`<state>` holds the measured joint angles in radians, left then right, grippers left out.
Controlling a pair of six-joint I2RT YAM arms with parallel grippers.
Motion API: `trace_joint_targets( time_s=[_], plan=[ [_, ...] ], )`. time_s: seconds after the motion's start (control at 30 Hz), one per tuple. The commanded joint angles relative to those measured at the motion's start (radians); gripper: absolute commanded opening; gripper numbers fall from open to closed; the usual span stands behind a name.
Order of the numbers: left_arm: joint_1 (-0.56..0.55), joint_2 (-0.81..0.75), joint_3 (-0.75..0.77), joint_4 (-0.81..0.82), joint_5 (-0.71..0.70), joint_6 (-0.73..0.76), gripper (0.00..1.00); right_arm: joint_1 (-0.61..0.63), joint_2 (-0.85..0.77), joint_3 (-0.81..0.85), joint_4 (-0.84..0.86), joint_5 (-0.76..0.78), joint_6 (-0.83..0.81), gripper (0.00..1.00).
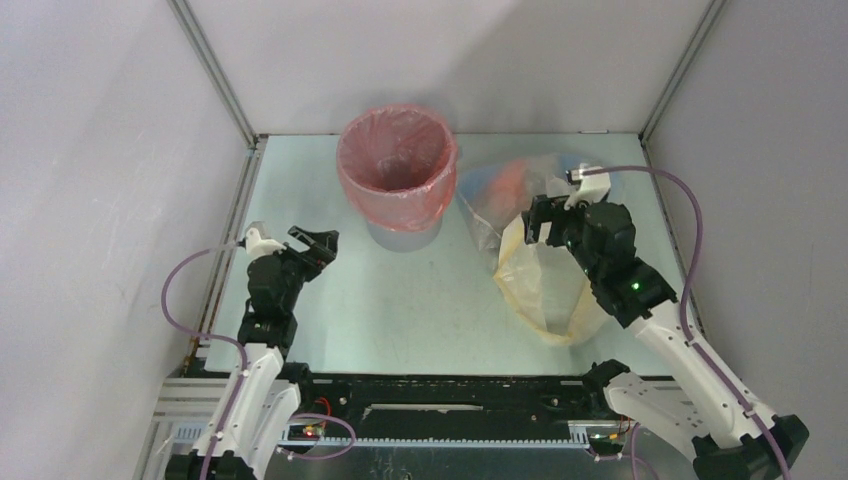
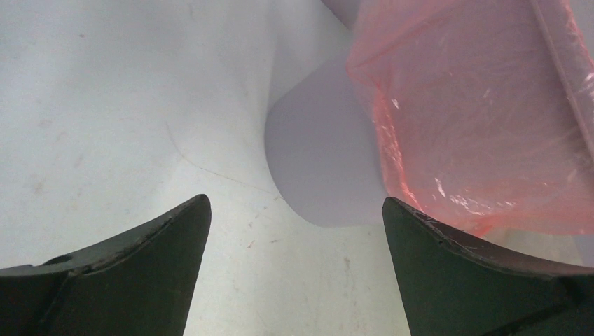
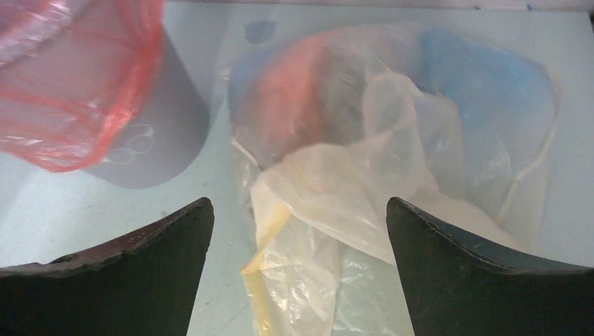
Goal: Put the trash bags into the trash bin
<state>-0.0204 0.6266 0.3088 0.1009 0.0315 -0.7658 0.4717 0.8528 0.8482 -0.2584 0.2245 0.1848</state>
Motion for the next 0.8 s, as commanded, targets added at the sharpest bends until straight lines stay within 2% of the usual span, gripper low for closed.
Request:
trace_joint_targets(
  time_s=[0.0, 0.2, 0.33, 0.43, 0.5, 0.63, 0.77],
  plan=[
    [-0.004, -0.044, 0.009, -0.046, -0.122, 0.037, 1.0, -0.031, -0.094, -0.154, 0.167, 0.132, 0.066, 0.97],
    [-0.004, -0.05, 0.01, -0.032, -0.224, 0.129, 1.0, -0.094, -0.235, -0.431, 0.493, 0.178, 0.077, 1.0],
    [-0.006, -0.043, -0.037, 0.092, -0.288, 0.207, 1.0, -0.129, -0.232, -0.572, 0.693, 0.188, -0.045, 1.0],
    [-0.008, -0.041, -0.109, 0.265, -0.325, 0.282, 1.0, -0.145, -0.198, -0.695, 0.902, 0.14, -0.202, 0.99],
    [-0.009, -0.015, -0.139, 0.362, -0.342, 0.352, 1.0, -0.178, -0.154, -0.752, 1.028, 0.086, -0.232, 0.97],
    [-0.009, 0.093, -0.094, 0.404, -0.339, 0.468, 1.0, -0.295, -0.014, -0.742, 1.058, -0.009, -0.197, 0.96],
    [-0.009, 0.168, -0.074, 0.457, -0.324, 0.567, 1.0, -0.333, 0.162, -0.744, 1.18, -0.017, -0.196, 0.99]
  ],
)
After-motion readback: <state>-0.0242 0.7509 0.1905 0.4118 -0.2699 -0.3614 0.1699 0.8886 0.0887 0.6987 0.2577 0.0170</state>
